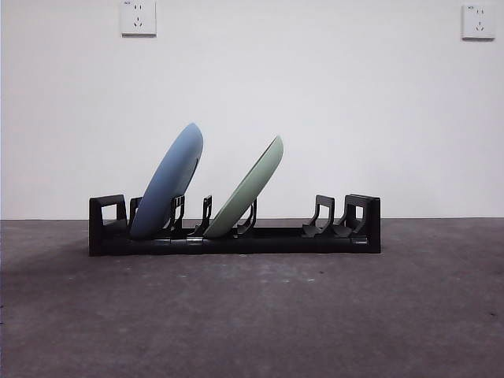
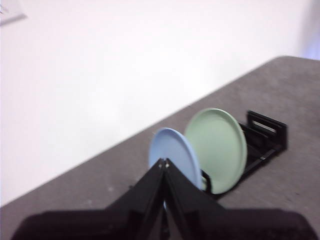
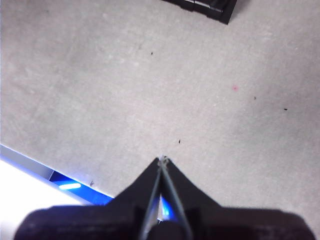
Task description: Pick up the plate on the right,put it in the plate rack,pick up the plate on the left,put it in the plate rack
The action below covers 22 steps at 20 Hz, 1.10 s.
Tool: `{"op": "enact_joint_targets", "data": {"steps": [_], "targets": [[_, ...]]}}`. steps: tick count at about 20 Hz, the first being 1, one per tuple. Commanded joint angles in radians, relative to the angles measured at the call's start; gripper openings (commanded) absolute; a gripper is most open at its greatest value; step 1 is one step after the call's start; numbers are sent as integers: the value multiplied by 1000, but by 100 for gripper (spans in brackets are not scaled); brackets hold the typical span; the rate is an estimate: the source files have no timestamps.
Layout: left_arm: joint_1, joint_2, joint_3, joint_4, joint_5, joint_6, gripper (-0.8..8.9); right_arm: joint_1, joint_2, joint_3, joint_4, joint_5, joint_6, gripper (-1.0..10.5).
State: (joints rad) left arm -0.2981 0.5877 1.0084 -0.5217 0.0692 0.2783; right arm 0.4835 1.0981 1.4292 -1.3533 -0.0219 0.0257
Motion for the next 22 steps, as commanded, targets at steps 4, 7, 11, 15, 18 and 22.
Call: {"op": "enact_joint_targets", "data": {"steps": [4,7,11,15,18,22], "targets": [[189,-249,-385,289,36,24,-4,0,26,-7,-16,5,-4,2],[248,-386,-605,336,35,-35,-4,0,30,-7,32,12,-4,2],[293,-500,-790,335,35,-74,-4,0,31,-7,137,15,-4,2],[311,-585,-916,327,35,-135,-4,0,31,-7,248,15,-4,2],[313,-584,-971,326,35,-166,-3,0,31,-7,320,15,-4,2],[313,-584,-993,336,36,-192,-3,0,31,-7,370,15,-4,2]]}}
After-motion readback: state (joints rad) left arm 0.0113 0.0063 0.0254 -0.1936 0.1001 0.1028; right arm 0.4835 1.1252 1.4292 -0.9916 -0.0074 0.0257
